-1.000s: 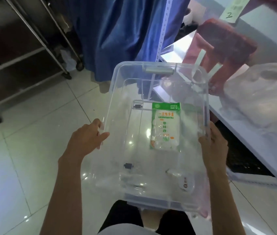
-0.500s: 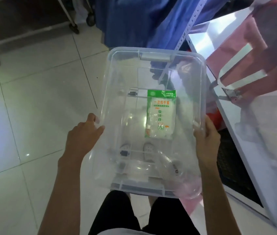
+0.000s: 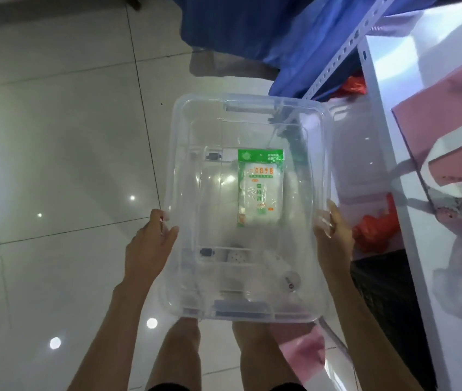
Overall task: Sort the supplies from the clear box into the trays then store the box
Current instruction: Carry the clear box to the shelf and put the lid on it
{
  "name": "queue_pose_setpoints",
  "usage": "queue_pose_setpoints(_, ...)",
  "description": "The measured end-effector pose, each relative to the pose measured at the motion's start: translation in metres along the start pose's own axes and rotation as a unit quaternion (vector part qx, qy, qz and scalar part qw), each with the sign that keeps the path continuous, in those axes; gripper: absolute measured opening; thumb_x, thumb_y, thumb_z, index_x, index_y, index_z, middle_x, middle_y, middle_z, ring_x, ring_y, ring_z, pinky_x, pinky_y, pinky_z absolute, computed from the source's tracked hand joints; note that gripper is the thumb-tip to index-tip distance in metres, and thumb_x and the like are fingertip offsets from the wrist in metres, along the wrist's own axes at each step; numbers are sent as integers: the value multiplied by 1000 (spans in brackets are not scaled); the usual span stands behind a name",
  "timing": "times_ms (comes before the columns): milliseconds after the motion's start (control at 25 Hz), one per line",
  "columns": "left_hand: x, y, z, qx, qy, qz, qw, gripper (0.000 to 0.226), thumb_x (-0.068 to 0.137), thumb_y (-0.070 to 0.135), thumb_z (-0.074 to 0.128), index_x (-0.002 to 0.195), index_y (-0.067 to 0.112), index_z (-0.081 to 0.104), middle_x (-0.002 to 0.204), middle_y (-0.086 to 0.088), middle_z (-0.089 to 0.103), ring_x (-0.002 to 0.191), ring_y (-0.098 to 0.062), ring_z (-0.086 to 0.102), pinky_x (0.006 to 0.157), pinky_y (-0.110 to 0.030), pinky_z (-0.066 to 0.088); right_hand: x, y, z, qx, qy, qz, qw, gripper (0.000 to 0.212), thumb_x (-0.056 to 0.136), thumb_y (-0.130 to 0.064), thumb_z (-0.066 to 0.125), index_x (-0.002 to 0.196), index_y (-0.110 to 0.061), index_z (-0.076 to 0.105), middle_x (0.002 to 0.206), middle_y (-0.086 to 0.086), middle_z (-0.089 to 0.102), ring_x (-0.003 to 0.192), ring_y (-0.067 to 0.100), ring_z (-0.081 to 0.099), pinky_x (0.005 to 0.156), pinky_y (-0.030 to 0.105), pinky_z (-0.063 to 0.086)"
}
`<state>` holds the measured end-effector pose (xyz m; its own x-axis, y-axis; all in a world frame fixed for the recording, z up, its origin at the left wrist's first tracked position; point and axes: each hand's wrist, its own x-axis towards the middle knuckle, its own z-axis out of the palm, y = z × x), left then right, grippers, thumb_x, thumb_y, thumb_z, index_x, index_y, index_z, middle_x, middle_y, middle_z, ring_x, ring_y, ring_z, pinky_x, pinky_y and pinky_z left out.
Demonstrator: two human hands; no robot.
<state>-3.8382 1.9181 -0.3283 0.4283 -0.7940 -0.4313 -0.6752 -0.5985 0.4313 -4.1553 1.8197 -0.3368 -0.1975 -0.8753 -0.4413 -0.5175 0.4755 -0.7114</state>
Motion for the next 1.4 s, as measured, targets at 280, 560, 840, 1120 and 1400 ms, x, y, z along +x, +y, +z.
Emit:
queue_pose_setpoints(280,80,-41,108,0,-29,-37,999,20,90,32,58,98,19,46,88,3,59,77,-21,58,65,-32,41,95,79,72,-32,1,-39,999,18,92,-23,49,105,-22,60,84,-15,63,75,6,59,74,40,52)
queue_pose_setpoints(560,139,-83,184,2,-66,-47,997,28,88,43,58,97,20,44,90,1,59,79,-20,57,65,-34,44,170,139,131,-16,-36,-36,999,52,85,-46,48,129,-21,54,103,-9,68,95,15,64,89,50,51)
queue_pose_setpoints(840,194,-111,218,2,-88,8,996,34,87,43,61,101,15,48,91,-1,60,77,-20,59,64,-33,47,214,154,176,-41,-27,-34,998,51,92,-13,53,142,-12,43,125,9,62,104,22,61,93,28,48)
queue_pose_setpoints(1120,261,-141,254,20,-70,69,995,32,86,46,60,95,18,48,81,2,61,66,-14,60,58,-29,46,264,190,230,-101,11,-83,991,51,99,-9,44,147,-21,34,129,1,58,102,18,60,93,31,50)
queue_pose_setpoints(1400,261,-152,283,-30,-4,93,995,36,95,51,37,86,17,34,57,0,46,47,-16,45,45,-29,35,276,208,253,-232,71,-143,960,56,100,-14,39,149,-31,18,136,-8,48,98,12,60,77,38,51)
